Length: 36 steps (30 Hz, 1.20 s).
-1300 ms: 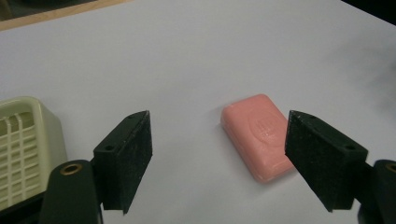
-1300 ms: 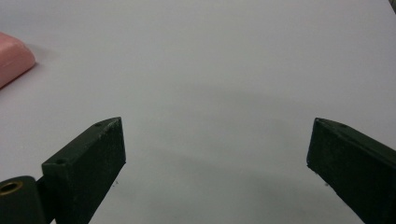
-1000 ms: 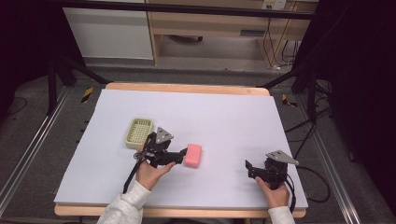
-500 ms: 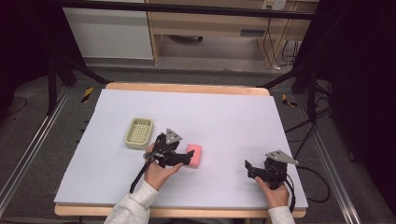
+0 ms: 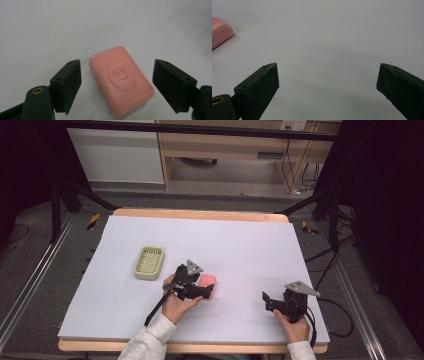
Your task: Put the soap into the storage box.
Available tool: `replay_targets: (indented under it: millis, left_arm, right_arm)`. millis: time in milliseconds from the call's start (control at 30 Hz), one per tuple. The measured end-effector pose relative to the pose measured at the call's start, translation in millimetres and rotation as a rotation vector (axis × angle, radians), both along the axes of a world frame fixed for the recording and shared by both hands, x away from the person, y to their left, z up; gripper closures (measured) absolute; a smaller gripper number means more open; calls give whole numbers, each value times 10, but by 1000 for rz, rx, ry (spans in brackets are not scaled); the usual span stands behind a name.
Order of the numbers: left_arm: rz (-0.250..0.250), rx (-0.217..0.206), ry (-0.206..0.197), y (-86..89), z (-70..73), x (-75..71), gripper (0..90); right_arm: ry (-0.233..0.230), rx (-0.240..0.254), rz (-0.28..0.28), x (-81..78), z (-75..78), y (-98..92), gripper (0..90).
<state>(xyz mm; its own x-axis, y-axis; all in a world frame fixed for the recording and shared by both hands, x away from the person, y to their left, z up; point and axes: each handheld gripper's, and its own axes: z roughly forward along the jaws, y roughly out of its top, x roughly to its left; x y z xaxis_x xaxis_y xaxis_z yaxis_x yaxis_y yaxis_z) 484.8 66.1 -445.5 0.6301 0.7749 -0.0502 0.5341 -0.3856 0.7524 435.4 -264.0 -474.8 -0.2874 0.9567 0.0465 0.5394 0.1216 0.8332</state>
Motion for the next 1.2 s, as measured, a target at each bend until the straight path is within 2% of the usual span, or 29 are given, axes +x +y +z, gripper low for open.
replay_targets:
  millis: [833, 1200]
  left_arm:
    - [-6, 57, 61, -166, -197, 84, 204]
    - [-21, 55, 74, -98, -173, 66, 307]
  right_arm:
    - [10, 2, 5, 10, -13, -2, 44]
    - [16, 2, 8, 14, -17, 3, 44]
